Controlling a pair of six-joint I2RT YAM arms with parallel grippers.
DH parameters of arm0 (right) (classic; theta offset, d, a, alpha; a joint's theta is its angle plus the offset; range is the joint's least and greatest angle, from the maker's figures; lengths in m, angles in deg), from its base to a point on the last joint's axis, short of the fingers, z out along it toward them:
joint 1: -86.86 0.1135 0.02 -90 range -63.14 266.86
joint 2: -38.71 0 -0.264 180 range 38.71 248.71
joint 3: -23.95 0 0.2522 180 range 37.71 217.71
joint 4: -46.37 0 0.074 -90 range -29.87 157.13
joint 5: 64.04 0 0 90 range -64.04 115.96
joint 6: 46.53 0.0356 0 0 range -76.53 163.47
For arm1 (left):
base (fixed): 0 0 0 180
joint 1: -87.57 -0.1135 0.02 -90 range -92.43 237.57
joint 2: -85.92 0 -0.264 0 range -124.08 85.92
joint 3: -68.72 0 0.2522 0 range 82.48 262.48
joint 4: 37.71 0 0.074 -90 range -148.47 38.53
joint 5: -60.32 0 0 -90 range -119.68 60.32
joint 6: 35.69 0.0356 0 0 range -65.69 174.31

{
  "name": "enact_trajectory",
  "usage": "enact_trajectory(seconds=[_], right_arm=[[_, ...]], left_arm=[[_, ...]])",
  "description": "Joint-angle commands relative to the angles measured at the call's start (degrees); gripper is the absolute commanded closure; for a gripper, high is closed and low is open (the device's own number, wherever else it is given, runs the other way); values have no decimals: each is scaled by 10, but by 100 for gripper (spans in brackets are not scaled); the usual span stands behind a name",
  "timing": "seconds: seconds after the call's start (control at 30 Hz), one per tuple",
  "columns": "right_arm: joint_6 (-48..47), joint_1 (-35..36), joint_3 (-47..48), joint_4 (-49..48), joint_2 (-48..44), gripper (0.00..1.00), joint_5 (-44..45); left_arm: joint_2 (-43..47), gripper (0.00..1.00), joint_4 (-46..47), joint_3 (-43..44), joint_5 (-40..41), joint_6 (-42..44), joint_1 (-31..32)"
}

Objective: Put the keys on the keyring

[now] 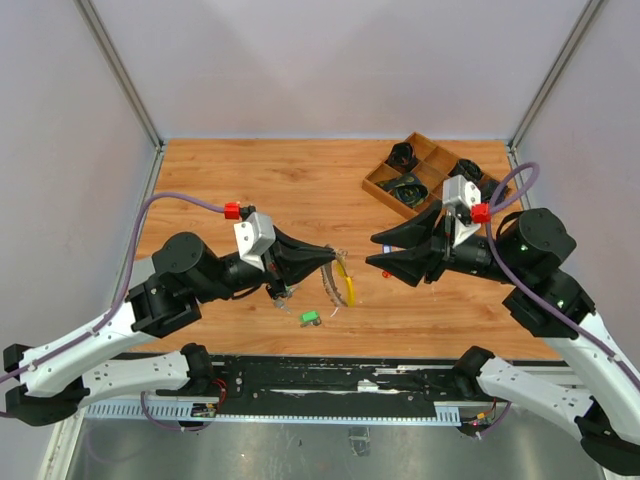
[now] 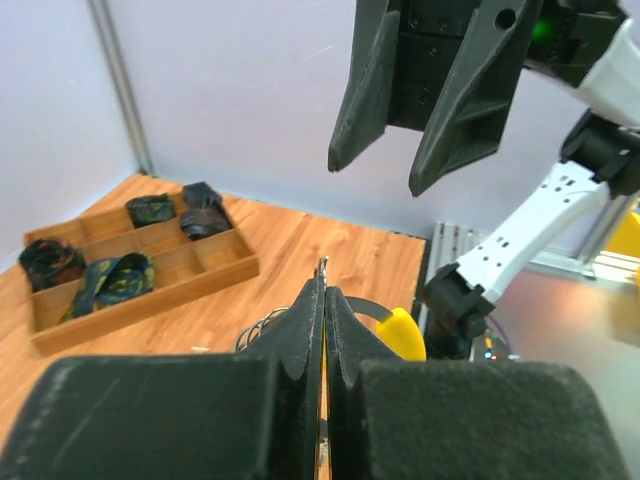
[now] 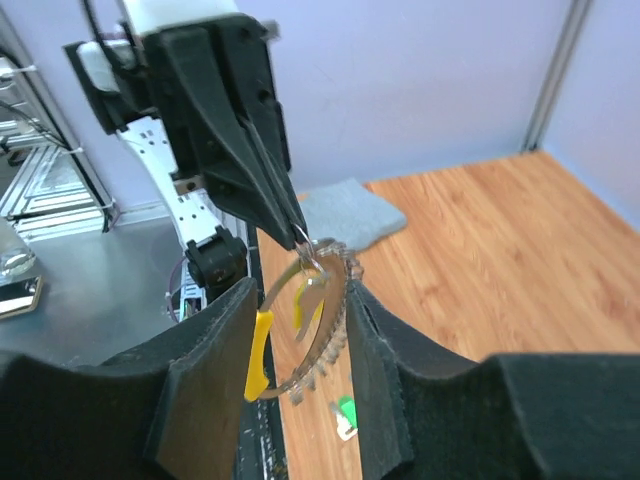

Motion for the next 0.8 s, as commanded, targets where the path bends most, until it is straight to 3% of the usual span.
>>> enact_trajectory(seconds=[0.0, 0.47, 0.77], right_arm=[[-39, -2, -12, -85, 0, 60, -80], [-33, -2, -26, -137, 8, 71, -161], [2, -2, -35, -184, 18, 70, -184]], left_arm=[[9, 99, 98, -18, -66, -38, 3], [4, 99, 176, -33, -122, -73, 3], [-6, 99, 177, -27, -129, -69, 4]])
